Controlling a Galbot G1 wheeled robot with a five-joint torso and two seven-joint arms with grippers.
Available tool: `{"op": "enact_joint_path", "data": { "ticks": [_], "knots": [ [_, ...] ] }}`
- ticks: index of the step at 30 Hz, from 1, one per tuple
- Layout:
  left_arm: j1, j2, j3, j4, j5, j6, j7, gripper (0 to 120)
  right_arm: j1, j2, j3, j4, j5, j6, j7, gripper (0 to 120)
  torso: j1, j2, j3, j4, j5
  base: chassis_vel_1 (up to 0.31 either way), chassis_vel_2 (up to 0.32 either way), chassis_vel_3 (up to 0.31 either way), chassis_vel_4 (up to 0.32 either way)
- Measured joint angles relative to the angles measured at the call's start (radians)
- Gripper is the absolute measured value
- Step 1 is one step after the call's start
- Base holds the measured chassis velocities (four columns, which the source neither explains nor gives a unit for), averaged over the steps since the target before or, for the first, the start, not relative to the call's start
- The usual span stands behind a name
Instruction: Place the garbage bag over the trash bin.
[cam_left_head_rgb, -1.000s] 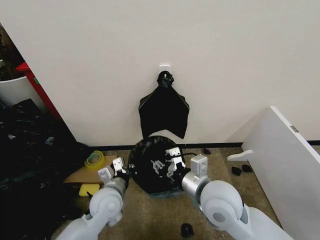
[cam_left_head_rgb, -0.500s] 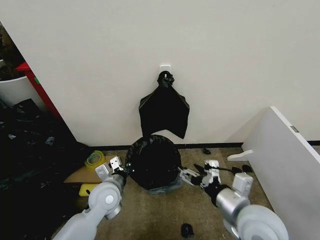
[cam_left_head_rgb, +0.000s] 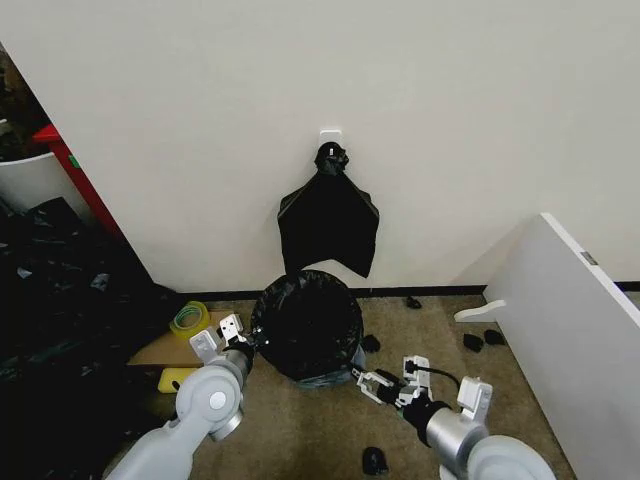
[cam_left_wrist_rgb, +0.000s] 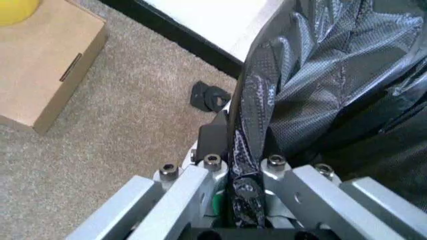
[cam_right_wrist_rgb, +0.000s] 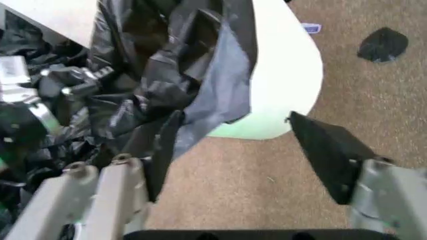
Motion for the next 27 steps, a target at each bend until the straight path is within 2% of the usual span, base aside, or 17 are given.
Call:
{"op": "enact_joint_path", "data": {
  "ticks": [3,6,7,10,12,14,16,17,27],
  "knots": [
    [0.001,0.008,0.0,-0.003,0.001,0.0,0.0,1,0.001,0.005,-0.007,-0.004,-0.005,0.004,0.0,53,0.0,0.0,0.0,0.0,0.0001,0.0,0.0,0.0,0.0],
    [0.002,0.008,0.0,-0.004,0.001,-0.002,0.001,1,0.015,0.011,-0.02,-0.004,-0.007,0.006,0.012,36,0.0,0.0,0.0,0.0,0.0,0.0,0.0,0.0,0.0],
    [0.002,0.008,0.0,-0.004,0.001,-0.002,0.001,1,0.015,0.011,-0.02,-0.004,-0.007,0.006,0.012,36,0.0,0.0,0.0,0.0,0.0,0.0,0.0,0.0,0.0],
    [0.001,0.008,0.0,-0.004,0.002,-0.002,0.001,1,0.021,0.011,-0.029,-0.004,-0.007,0.006,0.016,23,0.0,0.0,0.0,0.0,0.0,0.0,0.0,0.0,0.0],
    [0.0,0.008,0.0,-0.005,0.002,-0.002,0.001,1,0.022,0.011,-0.031,-0.004,-0.007,0.007,0.016,20,0.0,0.0,0.0,0.0,-0.0001,0.0,0.0,0.0,0.0],
    [-0.001,0.006,0.001,-0.008,0.001,-0.002,0.002,1,0.024,0.011,-0.04,-0.005,-0.007,0.012,0.017,8,0.0,0.0,0.0,0.0,0.0,0.0,0.0,0.0,0.0],
    [-0.001,0.006,0.001,-0.008,0.001,-0.002,0.002,1,0.024,0.011,-0.04,-0.005,-0.008,0.012,0.017,8,0.0,0.0,0.0,0.0,0.0,0.0,0.0,0.0,0.0],
    [-0.001,0.004,0.002,-0.009,0.0,-0.002,0.002,1,0.026,0.012,-0.044,-0.006,-0.009,0.017,0.018,1,0.0,0.0,0.0,0.0,0.0,0.0,0.0,0.0,0.0],
    [0.004,0.002,0.001,-0.015,-0.016,0.0,-0.003,1,0.041,0.01,-0.049,-0.06,-0.069,0.04,0.008,0,0.0,0.0,0.0,-0.0001,0.0,0.0,0.0,0.0,0.0]
  ]
}}
